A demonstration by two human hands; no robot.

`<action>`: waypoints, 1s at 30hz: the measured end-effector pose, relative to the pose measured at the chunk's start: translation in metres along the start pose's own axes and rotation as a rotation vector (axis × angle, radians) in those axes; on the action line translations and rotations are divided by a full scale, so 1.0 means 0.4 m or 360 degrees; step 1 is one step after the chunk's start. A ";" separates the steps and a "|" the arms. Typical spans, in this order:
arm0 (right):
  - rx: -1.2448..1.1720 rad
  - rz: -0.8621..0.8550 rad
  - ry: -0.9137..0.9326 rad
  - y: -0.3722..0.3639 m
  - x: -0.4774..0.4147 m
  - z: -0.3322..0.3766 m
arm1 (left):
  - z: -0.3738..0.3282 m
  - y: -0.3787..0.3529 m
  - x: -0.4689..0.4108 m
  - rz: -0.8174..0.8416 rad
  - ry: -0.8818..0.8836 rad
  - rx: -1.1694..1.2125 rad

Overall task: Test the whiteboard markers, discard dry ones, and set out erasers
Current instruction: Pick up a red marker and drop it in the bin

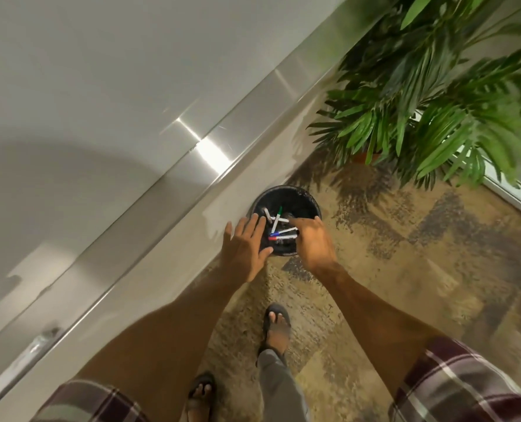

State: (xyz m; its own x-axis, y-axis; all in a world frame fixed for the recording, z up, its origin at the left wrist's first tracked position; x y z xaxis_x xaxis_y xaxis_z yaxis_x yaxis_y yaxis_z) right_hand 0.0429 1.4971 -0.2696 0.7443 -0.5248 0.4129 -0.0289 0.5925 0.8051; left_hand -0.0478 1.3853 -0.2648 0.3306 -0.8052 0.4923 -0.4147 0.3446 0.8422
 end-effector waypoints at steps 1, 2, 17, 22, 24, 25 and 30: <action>0.0012 -0.0014 0.0002 0.007 0.009 0.005 | -0.002 0.004 0.009 -0.0007 -0.0010 0.0021; 0.0021 -0.0043 0.0001 0.017 0.018 0.011 | -0.002 0.003 0.017 -0.0018 -0.0018 0.0038; 0.0237 -0.0187 0.0152 0.140 0.307 0.284 | -0.051 0.180 0.302 0.0081 0.0068 -0.0026; 0.0287 -0.0270 0.0151 0.198 0.457 0.429 | -0.047 0.260 0.477 -0.0041 0.0026 -0.0080; 0.0301 -0.0325 0.0161 0.218 0.515 0.473 | -0.045 0.286 0.552 -0.0091 0.0035 -0.0080; 0.0317 -0.0354 0.0174 0.225 0.543 0.497 | -0.040 0.295 0.589 -0.0112 0.0046 -0.0097; 0.0440 -0.0431 0.0244 0.235 0.645 0.610 | 0.007 0.335 0.748 -0.0261 0.0130 -0.0200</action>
State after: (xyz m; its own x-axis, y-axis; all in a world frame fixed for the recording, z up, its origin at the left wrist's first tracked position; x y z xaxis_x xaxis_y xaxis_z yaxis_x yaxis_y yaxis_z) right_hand 0.0694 1.2684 0.0164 0.8397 -0.5298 0.1191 0.0193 0.2483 0.9685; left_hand -0.0070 1.1893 -0.0052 0.4550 -0.8153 0.3581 -0.2426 0.2735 0.9308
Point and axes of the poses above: each hand's wrist, its own x-axis away from the middle knuckle, its own y-axis out of the back of the hand, z = x × y, the point moved 9 cm from there along -x, towards the middle knuckle, and after that the axes turned 11 degrees about z, right-handed, at the moved point
